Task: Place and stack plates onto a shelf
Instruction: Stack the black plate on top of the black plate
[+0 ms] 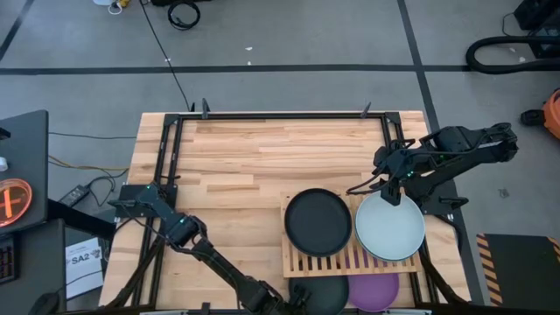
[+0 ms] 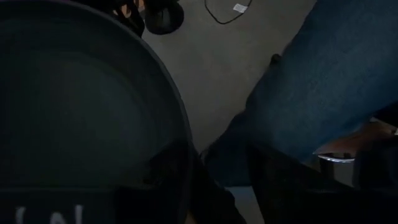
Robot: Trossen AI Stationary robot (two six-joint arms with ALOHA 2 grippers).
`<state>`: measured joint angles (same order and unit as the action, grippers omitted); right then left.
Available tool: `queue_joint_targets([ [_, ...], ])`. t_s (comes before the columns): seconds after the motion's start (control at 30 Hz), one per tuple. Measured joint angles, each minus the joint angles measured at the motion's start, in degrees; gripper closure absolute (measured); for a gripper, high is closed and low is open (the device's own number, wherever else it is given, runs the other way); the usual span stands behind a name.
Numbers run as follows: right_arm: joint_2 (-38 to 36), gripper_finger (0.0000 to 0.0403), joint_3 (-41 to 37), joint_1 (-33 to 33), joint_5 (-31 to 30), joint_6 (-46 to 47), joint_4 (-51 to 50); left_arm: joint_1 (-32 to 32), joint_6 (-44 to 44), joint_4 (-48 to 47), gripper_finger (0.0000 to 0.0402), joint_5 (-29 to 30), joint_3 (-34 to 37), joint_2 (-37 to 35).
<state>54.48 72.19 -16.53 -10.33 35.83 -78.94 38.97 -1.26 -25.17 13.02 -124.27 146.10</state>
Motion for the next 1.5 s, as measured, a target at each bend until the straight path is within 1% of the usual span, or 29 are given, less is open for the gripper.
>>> queue_joint_targets([
  [0.2, 0.0, 0.0171, 0.0, 0.0, 0.0, 0.0, 0.0, -0.5, -0.2, 0.1, 0.0253, -0.2, 0.0, 0.0],
  [0.3, 0.0, 0.0171, 0.0, 0.0, 0.0, 0.0, 0.0, -0.6, -0.3, 0.1, 0.0259, 0.1, 0.0, 0.0],
  [0.6, 0.0, 0.0171, 0.0, 0.0, 0.0, 0.0, 0.0, -0.6, -2.4, 0.7, 0.026, 2.6, 0.0, 0.0],
  [0.9, 0.0, 0.0171, 0.0, 0.0, 0.0, 0.0, 0.0, -0.5, -2.3, 0.5, 0.026, 2.8, 0.0, 0.0],
  [1.2, 0.0, 0.0171, 0.0, 0.0, 0.0, 0.0, 0.0, -0.4, -1.7, 0.5, 0.026, 1.6, 0.0, 0.0],
  [1.3, 0.0, 0.0171, 0.0, 0.0, 0.0, 0.0, 0.0, -0.5, 0.6, 0.8, 0.026, 0.4, 0.0, 0.0],
  [1.5, 0.0, 0.0171, 0.0, 0.0, 0.0, 0.0, 0.0, -0.6, 1.0, 0.8, 0.026, -0.2, 0.0, 0.0],
])
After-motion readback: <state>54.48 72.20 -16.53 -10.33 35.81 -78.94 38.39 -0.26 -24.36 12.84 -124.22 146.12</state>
